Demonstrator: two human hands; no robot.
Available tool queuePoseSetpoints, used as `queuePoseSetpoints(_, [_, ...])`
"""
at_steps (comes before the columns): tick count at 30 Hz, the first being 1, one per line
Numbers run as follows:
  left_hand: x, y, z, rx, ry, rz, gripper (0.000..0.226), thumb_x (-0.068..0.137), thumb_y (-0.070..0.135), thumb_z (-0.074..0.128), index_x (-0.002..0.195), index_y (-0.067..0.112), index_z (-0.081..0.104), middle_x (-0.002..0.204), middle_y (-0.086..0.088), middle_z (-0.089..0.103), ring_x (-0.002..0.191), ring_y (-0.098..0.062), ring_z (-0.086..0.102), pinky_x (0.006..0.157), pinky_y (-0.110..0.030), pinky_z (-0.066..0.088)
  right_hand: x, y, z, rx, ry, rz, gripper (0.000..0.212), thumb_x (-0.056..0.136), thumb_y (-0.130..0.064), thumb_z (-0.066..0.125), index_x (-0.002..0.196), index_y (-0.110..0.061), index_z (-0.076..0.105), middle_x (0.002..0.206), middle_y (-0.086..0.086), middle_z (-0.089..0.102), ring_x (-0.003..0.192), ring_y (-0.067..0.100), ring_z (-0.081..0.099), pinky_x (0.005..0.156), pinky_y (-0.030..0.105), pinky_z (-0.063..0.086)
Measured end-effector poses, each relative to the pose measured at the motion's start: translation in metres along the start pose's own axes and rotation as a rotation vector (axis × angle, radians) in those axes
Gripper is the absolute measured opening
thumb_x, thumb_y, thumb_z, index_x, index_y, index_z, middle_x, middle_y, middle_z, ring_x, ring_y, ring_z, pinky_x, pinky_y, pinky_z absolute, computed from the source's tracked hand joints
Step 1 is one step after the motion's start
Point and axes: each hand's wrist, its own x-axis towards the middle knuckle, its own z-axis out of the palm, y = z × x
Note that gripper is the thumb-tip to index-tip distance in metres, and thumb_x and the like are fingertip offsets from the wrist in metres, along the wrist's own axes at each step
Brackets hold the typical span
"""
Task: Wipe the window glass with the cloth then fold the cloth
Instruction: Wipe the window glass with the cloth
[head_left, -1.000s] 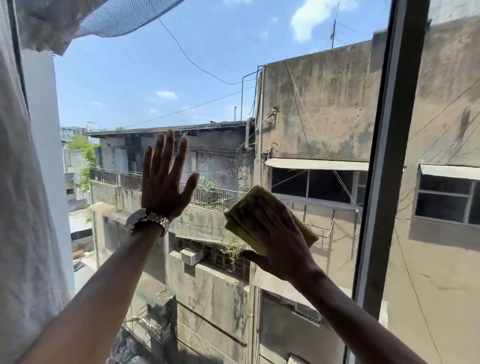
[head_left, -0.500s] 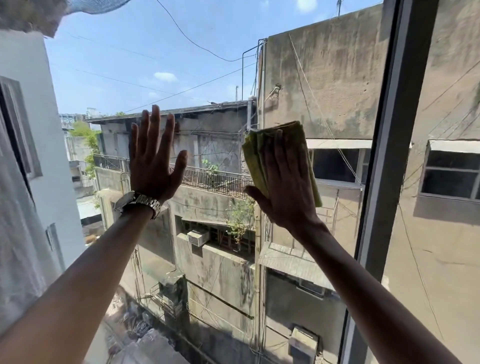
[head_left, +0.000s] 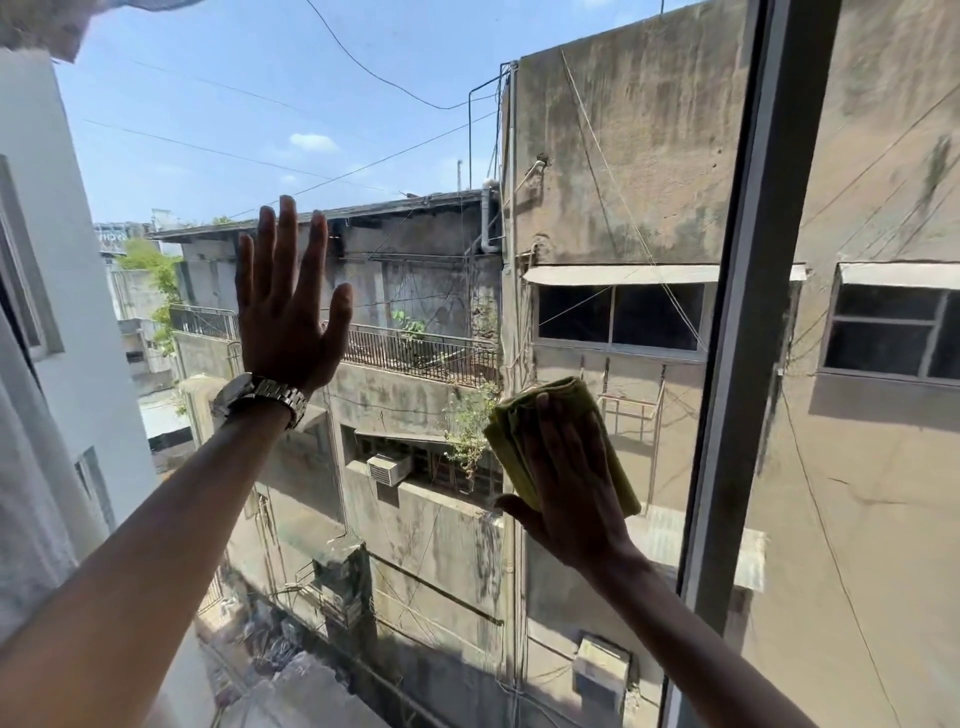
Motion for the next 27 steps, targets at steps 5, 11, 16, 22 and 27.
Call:
queuePoseSetpoints(5, [0.0, -0.003, 0.003, 0.01, -0.004, 0.0, 0.064, 0.103, 0.042, 0.021, 0.163, 0.02, 0.015, 0.172, -0.014, 0.013, 0.162, -0.027, 0.009, 0.131, -0.053, 0.013, 0.1, -0.004, -0.022, -0.039, 0.103, -0.001, 0.097, 0.095, -0.079, 0.021, 0.157, -0.005, 0.025, 0.163, 0.022, 0.028, 0.154, 0.037, 0.022, 0.121, 0.053, 0.034])
queuePoseSetpoints(11, [0.001, -0.008, 0.006, 0.012, -0.003, 0.031, 0.064, 0.103, 0.043, 0.02, 0.163, 0.019, 0.014, 0.172, -0.014, 0.014, 0.162, -0.028, 0.009, 0.133, -0.049, 0.004, 0.249, 0.01, -0.074, -0.06, 0.321, 0.088, 0.103, 0.092, -0.079, 0.028, 0.15, 0.005, 0.039, 0.161, 0.029, 0.031, 0.152, 0.04, 0.027, 0.126, 0.049, 0.017])
queuePoseSetpoints(16, [0.001, -0.009, 0.008, 0.023, -0.017, 0.028, 0.064, 0.103, 0.044, 0.017, 0.163, 0.02, 0.015, 0.173, -0.012, 0.011, 0.162, -0.026, 0.006, 0.133, -0.045, 0.0, 0.268, 0.005, -0.074, 0.036, 0.359, 0.132, 0.098, 0.093, -0.077, 0.03, 0.147, 0.004, 0.043, 0.163, 0.031, 0.023, 0.155, 0.04, 0.018, 0.13, 0.054, 0.012])
queuePoseSetpoints(22, [0.0, -0.007, 0.007, 0.021, -0.025, 0.02, 0.065, 0.102, 0.043, 0.017, 0.163, 0.019, 0.017, 0.172, -0.013, 0.014, 0.162, -0.028, 0.009, 0.133, -0.05, 0.005, 0.178, -0.027, -0.033, 0.037, 0.225, -0.071, 0.104, 0.091, -0.08, 0.04, 0.152, 0.004, 0.037, 0.164, 0.027, 0.024, 0.156, 0.037, 0.016, 0.131, 0.051, 0.009])
queuePoseSetpoints(27, [0.0, -0.007, 0.005, 0.013, -0.02, 0.023, 0.065, 0.102, 0.044, 0.018, 0.163, 0.021, 0.015, 0.172, -0.012, 0.015, 0.161, -0.027, 0.011, 0.133, -0.046, 0.003, 0.045, -0.059, 0.015, 0.048, 0.054, -0.273, 0.099, 0.088, -0.082, 0.049, 0.155, -0.01, 0.037, 0.162, 0.017, 0.036, 0.156, 0.031, 0.019, 0.132, 0.046, 0.005])
